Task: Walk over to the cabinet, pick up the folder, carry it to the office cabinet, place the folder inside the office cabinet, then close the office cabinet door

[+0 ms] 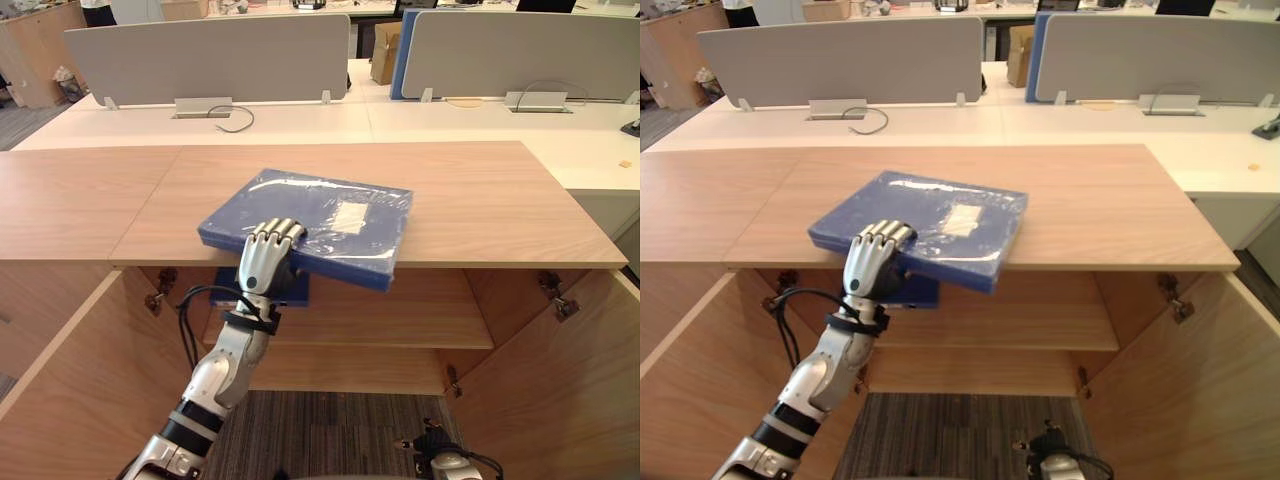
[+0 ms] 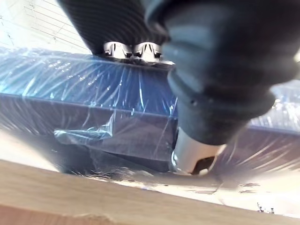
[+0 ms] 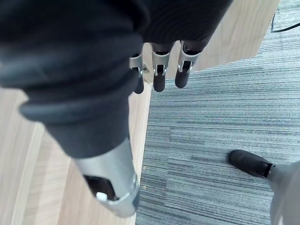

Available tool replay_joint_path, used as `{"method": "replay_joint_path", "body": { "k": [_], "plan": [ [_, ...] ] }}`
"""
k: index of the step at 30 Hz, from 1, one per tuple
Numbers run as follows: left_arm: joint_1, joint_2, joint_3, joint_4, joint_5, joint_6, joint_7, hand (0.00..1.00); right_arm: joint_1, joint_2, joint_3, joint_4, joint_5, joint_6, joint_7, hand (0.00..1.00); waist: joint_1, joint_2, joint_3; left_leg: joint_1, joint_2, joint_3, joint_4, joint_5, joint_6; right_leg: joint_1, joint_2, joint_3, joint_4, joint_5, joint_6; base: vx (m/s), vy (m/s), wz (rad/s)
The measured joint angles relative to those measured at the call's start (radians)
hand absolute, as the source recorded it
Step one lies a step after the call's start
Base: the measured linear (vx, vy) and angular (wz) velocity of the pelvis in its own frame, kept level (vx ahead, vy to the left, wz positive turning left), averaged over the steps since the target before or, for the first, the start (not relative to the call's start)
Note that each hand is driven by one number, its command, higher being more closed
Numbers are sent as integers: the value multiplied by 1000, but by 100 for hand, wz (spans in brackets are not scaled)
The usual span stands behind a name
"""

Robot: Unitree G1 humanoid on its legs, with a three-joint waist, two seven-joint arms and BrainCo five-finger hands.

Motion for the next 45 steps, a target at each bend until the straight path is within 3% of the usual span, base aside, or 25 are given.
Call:
{"method": "replay_joint_path", "body": {
  "k": [12,21,25,29,33,36,39,45],
  "plan": [
    [82,-84,-118,-245,-158,-71,-22,100,31,0,13,35,0,2,-1,0,25,0,-4,-18,4,-2,1,3,4,-22,-9,2,16,-1,0,0,0,0],
    [174,-129,-124,-317,-248,-85,-33,100,52,1,31,50,2,0,-4,0,47,-2,-35,-18,3,-2,1,8,12,-40,-19,7,60,-15,6,-36,16,0],
    [246,-152,-59,-391,-560,-128,-102,100,70,1,31,48,73,-3,-10,0,58,-2,-50,-16,4,-4,1,10,14,-40,-19,7,65,-15,6,-8,1,0],
    [309,-164,112,-448,-962,-170,-147,100,89,18,46,10,190,-3,-10,0,60,-2,-53,-15,8,-4,1,11,15,-41,-16,7,67,-16,5,0,0,0],
    [407,-225,310,-522,-1345,-222,-187,100,150,43,112,-265,338,-18,-8,0,59,-6,-53,-14,8,-1,1,12,15,-42,-16,9,68,-16,5,0,0,0],
    [474,-256,382,-556,-1529,-267,-238,100,187,74,122,-511,437,-62,-1,0,62,-12,-57,-13,7,1,1,12,15,-42,-17,10,68,-16,5,0,0,0],
    [515,-281,423,-569,-1669,-281,-299,100,233,110,126,-727,529,-104,13,0,62,-18,-59,-6,8,7,1,11,14,-39,-17,16,69,-16,5,-14,0,-4],
    [602,-335,460,-603,-1776,-284,-362,100,357,135,159,-1182,677,-171,37,0,54,-19,-58,5,13,24,1,0,8,-37,-16,32,72,-17,5,-23,1,-9]
  ]
}}
